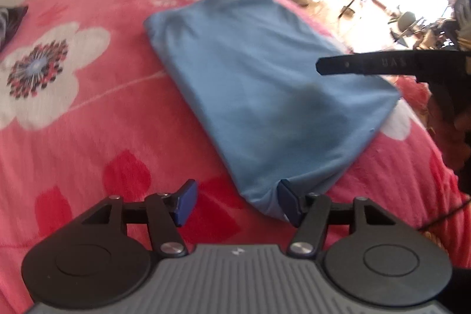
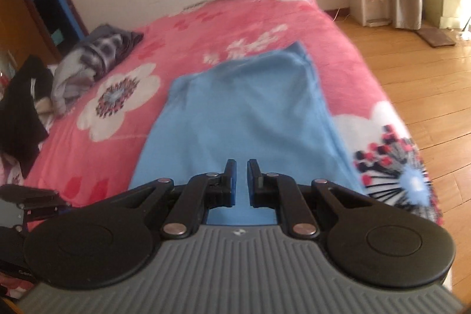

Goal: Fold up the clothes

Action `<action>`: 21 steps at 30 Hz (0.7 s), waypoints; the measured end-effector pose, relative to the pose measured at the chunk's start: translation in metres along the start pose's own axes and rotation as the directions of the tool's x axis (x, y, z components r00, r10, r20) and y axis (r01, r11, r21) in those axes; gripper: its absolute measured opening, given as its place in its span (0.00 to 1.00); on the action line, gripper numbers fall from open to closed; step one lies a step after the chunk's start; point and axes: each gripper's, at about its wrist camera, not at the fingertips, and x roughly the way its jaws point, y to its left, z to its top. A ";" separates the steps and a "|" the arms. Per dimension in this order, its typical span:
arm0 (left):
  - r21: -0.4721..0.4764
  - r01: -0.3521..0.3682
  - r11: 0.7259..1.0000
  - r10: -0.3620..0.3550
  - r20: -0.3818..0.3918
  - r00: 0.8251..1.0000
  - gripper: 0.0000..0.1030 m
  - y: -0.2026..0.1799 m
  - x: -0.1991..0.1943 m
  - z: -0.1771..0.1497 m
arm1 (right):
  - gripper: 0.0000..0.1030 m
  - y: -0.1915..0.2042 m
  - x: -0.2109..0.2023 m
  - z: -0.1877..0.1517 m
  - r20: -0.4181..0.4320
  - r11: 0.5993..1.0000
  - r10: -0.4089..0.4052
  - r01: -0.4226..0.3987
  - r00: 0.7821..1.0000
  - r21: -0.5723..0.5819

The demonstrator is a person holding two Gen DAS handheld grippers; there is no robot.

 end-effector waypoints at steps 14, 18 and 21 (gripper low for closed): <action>0.015 -0.073 0.997 0.074 -0.094 0.993 0.68 -0.012 0.009 0.013 | 0.08 -0.007 0.009 0.019 0.000 0.995 -0.102 0.102 0.995 -0.013; 0.022 -0.098 0.995 0.100 -0.113 0.989 0.69 -0.017 0.011 0.016 | 0.08 -0.003 0.033 0.033 -0.028 1.000 -0.024 0.024 0.999 -0.007; 0.018 -0.108 0.994 0.110 -0.125 0.986 0.70 -0.018 0.012 0.018 | 0.06 -0.015 0.055 0.045 -0.050 1.000 -0.023 0.024 0.999 0.019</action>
